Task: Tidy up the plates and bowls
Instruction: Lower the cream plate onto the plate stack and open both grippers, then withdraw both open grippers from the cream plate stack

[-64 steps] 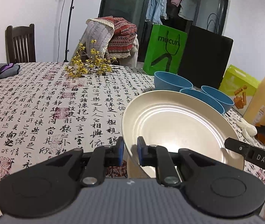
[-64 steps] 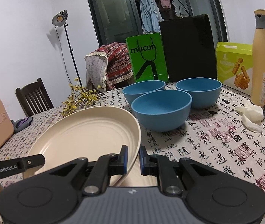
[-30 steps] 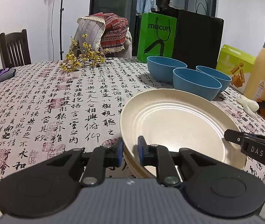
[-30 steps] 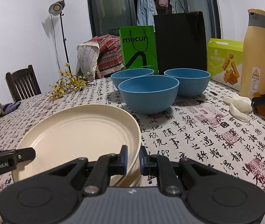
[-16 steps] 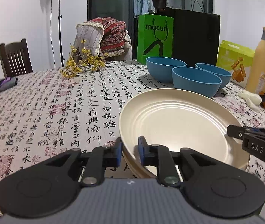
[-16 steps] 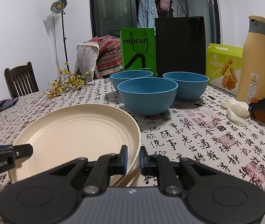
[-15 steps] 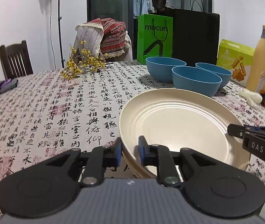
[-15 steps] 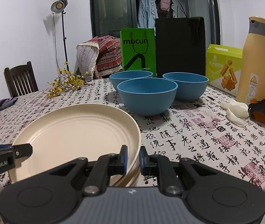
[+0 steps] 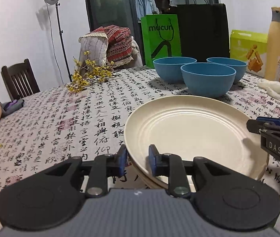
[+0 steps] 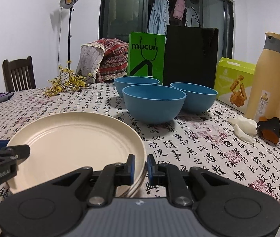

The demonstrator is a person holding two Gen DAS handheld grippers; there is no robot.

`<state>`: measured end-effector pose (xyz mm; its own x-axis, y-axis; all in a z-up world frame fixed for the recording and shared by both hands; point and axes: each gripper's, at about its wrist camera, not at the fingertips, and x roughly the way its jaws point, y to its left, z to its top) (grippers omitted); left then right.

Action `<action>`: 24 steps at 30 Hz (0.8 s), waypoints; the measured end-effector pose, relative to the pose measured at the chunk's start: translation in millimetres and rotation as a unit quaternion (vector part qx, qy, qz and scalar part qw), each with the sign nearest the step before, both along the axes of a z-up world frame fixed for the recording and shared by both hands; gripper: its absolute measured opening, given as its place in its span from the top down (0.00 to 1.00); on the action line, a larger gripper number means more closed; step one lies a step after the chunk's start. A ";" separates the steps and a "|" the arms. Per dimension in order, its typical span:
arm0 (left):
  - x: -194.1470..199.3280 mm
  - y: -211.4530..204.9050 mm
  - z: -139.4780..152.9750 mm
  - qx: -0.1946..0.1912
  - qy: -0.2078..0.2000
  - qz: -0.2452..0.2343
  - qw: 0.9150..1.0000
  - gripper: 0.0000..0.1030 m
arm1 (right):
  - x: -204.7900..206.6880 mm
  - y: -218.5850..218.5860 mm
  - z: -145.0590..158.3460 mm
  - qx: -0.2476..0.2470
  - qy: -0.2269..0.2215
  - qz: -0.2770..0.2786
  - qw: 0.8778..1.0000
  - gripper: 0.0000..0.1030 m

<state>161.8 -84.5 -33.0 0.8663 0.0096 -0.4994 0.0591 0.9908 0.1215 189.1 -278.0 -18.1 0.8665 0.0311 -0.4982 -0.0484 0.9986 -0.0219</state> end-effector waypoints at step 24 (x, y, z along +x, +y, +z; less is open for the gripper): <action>15.6 109.8 10.7 -0.134 -0.092 0.025 0.986 0.00 | 48.7 -68.0 -0.4 0.130 -0.083 0.018 0.988 0.00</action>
